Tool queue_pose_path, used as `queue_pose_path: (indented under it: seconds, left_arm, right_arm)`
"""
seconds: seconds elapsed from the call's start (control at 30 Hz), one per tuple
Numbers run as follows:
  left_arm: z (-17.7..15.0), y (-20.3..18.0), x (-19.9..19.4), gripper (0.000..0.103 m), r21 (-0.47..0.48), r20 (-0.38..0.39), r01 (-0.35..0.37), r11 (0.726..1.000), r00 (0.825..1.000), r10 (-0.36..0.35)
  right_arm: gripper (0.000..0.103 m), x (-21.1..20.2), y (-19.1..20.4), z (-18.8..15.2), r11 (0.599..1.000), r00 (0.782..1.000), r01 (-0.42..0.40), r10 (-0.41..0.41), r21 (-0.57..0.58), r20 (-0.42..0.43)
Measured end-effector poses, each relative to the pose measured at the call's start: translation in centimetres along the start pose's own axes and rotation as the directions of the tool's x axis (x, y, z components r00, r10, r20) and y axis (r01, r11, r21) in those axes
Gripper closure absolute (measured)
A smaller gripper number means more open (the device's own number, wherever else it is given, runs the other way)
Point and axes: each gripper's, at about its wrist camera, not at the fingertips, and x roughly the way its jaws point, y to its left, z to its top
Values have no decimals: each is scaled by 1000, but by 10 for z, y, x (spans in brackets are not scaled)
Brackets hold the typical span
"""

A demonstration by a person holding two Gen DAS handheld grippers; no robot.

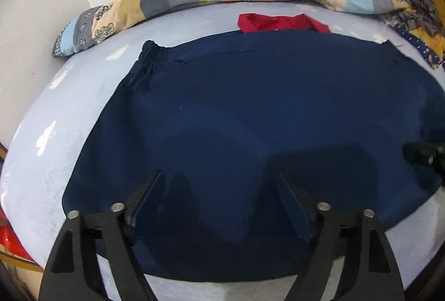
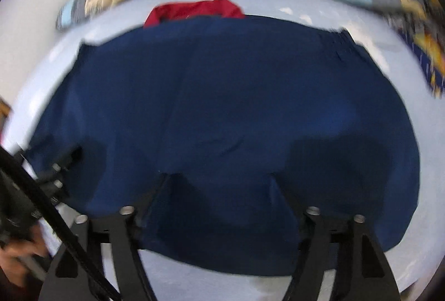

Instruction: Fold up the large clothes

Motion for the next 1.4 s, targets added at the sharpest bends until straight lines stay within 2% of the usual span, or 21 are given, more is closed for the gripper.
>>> queue_pose_path:
  seconds: [0.13,0.23,0.3,0.5,0.63,1.07,1.23,1.33,1.4]
  left_arm:
    - [6,4,3,16,-39,-11,-1,999,1000,0]
    - [8,0,-3,16,-24,15,-8,1000,1000,8]
    - [9,-6,-9,16,2,44,-24,1000,999,24]
    - [8,-20,-12,16,70,57,-20,997,998,16]
    - [7,-22,-10,16,77,52,-24,997,998,20]
    - [7,-23,-10,16,85,48,-27,996,999,23]
    - [7,-23,-10,16,85,48,-26,996,999,22]
    - [7,-23,-9,16,84,46,-25,996,999,21]
    - [7,-23,-9,16,85,45,-25,996,999,21]
  right_arm:
    - [18,1,4,-3,999,1000,28,-28,-35,5]
    - [19,-18,2,-4,999,997,-20,22,-28,75]
    - [19,-25,4,-4,999,994,9,-4,-45,106]
    - [18,-1,6,-5,1000,1000,-28,28,-3,0]
    - [10,2,2,-5,1000,1000,-20,20,12,-15]
    - [3,8,1,-6,999,999,-11,12,45,-31]
    - [0,7,-1,-5,995,998,-39,44,96,-51]
    - [0,10,2,0,998,994,-40,46,55,-98]
    - [0,9,-2,-2,997,994,-52,57,52,-89]
